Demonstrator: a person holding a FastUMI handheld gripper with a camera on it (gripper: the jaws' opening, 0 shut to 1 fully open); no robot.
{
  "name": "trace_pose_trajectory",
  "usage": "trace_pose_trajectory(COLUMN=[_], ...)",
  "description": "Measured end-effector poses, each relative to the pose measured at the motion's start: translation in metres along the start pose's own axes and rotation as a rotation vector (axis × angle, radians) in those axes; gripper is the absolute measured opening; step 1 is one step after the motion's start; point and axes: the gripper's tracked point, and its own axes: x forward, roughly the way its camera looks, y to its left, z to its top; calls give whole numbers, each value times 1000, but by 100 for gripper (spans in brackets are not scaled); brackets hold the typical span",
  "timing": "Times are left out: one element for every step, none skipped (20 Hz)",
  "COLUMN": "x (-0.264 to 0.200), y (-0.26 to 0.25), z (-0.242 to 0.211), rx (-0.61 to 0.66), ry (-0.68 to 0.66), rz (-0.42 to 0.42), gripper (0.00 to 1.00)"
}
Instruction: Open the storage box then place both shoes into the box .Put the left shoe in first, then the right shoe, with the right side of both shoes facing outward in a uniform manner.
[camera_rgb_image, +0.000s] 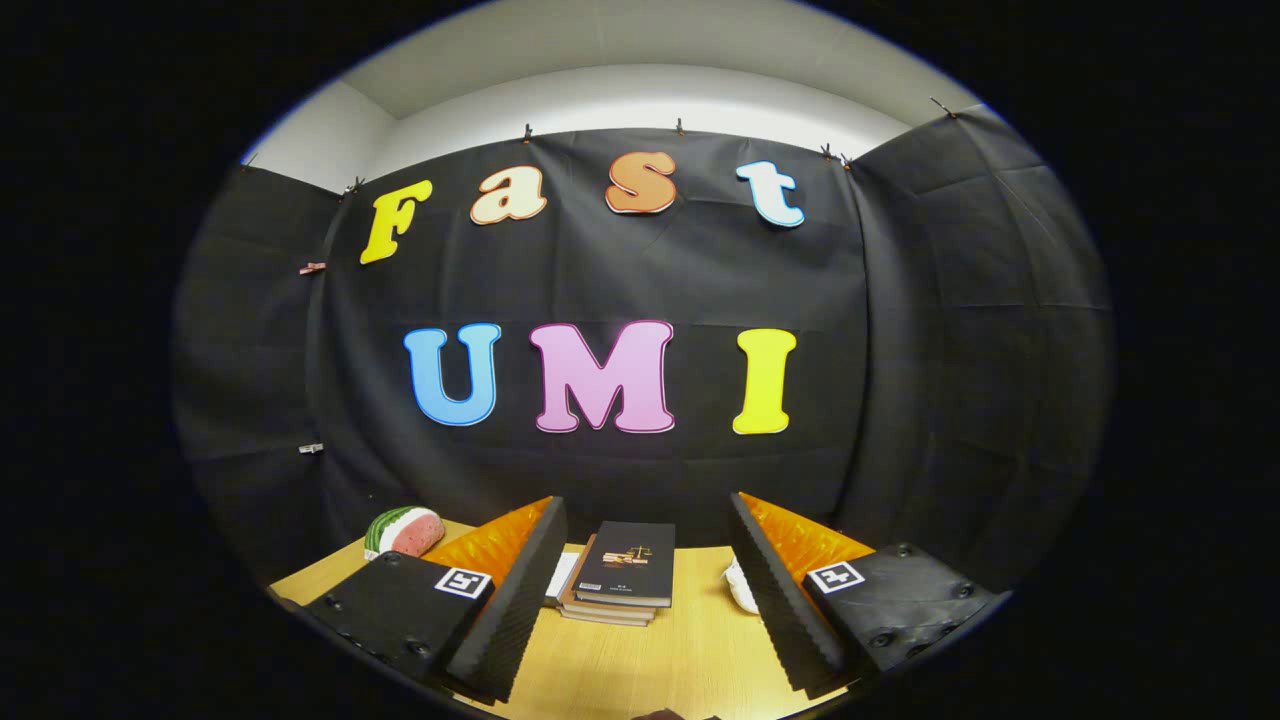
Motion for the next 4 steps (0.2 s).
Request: trace_pose_trajectory(x=[1, 4, 6, 7], y=[-1, -1, 3, 6], z=[-4, -6, -8, -10], rx=[-9, -14, -12, -5], ry=[2, 7, 13, 18], rz=[4, 7, 14, 23], gripper=[99, 99, 99, 99])
